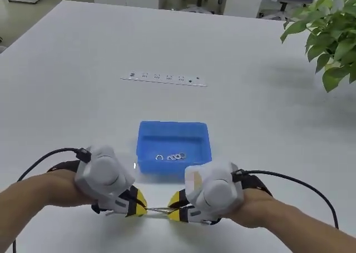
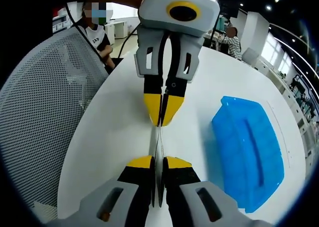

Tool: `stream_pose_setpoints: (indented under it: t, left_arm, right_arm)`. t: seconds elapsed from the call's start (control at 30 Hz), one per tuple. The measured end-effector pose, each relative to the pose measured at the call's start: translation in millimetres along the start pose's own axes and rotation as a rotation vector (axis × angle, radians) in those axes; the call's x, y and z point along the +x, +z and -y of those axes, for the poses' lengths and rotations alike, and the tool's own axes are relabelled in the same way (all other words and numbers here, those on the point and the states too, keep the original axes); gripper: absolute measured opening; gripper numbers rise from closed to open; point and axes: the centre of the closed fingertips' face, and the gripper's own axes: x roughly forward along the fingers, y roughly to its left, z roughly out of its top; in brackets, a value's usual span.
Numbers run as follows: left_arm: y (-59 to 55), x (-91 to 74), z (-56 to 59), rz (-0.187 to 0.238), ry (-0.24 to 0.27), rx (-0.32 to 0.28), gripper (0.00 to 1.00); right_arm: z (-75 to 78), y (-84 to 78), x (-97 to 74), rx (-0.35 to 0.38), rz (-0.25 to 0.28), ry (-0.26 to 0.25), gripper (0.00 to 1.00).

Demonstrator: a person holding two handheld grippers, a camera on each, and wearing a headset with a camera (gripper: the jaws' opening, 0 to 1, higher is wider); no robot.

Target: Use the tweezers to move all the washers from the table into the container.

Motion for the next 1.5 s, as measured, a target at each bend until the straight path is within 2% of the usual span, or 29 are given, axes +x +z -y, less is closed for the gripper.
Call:
stream_pose_setpoints:
  t: [0.63, 0.7, 0.9, 1.07, 1.27, 1.33, 1.37, 1.5]
  left_arm:
    - [-10.3, -5.3, -2.6, -0.009, 0.021, -0.032, 0.10]
    - [-9.2, -5.9, -2.8, -0.001, 0.027, -0.041, 0.13]
    - [-5.9, -7.9, -3.0, 0.031, 0.042, -0.062, 0.16]
    - [-6.9, -13.6, -3.5, 0.043, 0.061, -0.073, 0.20]
    - [-1.5, -22.8, -5.3, 0.117, 0.103, -0.140, 0.28]
    - [1.1, -26.0, -7.5, 0.156, 0.125, -0.198, 0.31]
    - [4.8, -29.2, -9.2, 0.191, 0.138, -0.216, 0.32]
    - [12.9, -39.6, -13.1, 0.272, 0.178, -0.278, 0.36]
  right_arm:
    - [-0.1, 0.8, 0.1, -0.004, -0.007, 0.003, 0.10]
    - [0.8, 1.2, -0.2, -0.022, -0.009, -0.003, 0.13]
    - [8.5, 6.6, -7.5, -0.007, 0.014, -0.036, 0.16]
    - [15.3, 10.6, -20.5, 0.008, 0.033, -0.077, 0.20]
    - [20.6, 9.0, -37.4, 0.071, 0.060, -0.127, 0.26]
    - [23.9, 6.1, -44.2, 0.102, 0.065, -0.158, 0.29]
    - [24.9, 5.3, -46.8, 0.115, 0.071, -0.168, 0.29]
    - [30.8, 1.2, -61.1, 0.201, 0.108, -0.227, 0.33]
